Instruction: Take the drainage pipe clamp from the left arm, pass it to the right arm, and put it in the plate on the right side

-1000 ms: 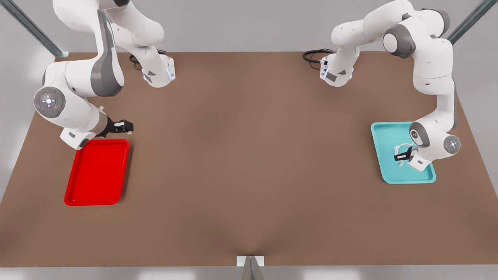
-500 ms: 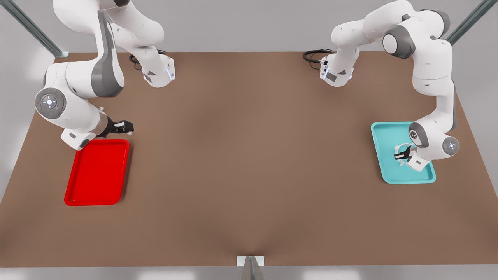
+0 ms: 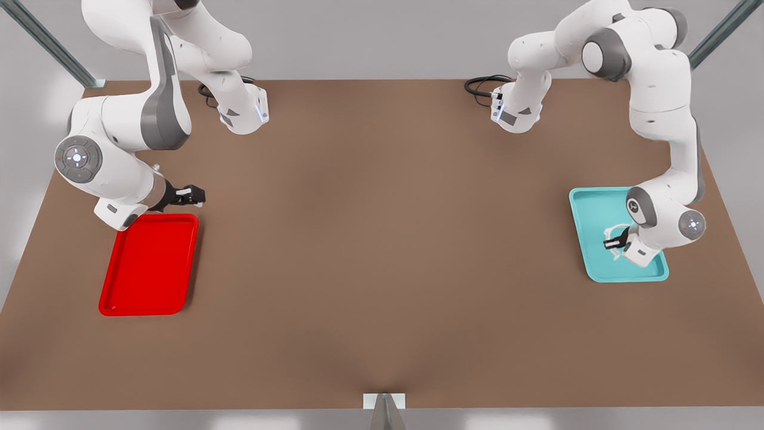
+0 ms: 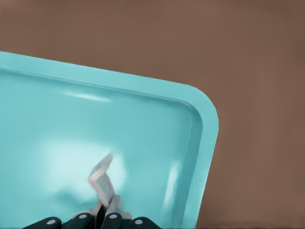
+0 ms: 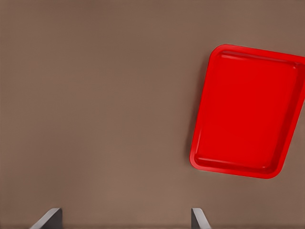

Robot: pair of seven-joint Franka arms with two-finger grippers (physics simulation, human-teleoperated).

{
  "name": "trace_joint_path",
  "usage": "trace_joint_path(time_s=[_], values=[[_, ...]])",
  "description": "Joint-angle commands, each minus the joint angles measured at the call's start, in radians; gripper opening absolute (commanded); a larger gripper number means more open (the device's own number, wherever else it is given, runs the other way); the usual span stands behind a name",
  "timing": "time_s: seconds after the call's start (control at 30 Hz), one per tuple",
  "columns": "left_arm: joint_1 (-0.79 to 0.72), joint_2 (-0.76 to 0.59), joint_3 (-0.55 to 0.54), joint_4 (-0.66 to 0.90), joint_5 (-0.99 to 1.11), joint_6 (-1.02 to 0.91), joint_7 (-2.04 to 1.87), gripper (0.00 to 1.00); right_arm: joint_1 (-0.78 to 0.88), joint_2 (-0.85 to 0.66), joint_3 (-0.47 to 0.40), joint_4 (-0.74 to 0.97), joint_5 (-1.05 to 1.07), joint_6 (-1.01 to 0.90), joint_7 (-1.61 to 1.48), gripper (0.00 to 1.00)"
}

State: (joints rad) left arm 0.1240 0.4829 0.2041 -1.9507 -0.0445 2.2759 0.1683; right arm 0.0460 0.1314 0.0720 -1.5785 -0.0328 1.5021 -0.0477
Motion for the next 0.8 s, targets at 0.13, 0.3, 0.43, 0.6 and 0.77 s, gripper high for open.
trace_joint_path(time_s=[0.13,0.3,0.43,0.6,0.77], values=[[-0.176,-0.027,-0.057,0.262,0.002,-0.372,-0.706,0.21,0.002,-0.003,0.0,-0.002,0.001,0.003,-0.001,1.0],[-0.34,0.097,-0.196,0.456,0.0,-0.403,-1.418,0.21,0.003,0.005,0.002,-0.005,-0.009,0.006,-0.011,1.0],[-0.395,0.253,-0.327,0.7,0.003,-0.391,-2.053,0.21,0.072,0.06,0.015,0.009,-0.002,0.026,-0.028,1.0],[-0.42,0.263,-0.43,0.748,0.005,-0.289,-2.652,0.21,0.19,0.16,0.017,0.08,0.031,0.063,-0.008,1.0],[-0.441,0.322,-0.482,0.808,0.005,-0.188,-3.018,0.21,0.288,0.2,0.017,0.075,0.042,0.187,0.043,1.0]])
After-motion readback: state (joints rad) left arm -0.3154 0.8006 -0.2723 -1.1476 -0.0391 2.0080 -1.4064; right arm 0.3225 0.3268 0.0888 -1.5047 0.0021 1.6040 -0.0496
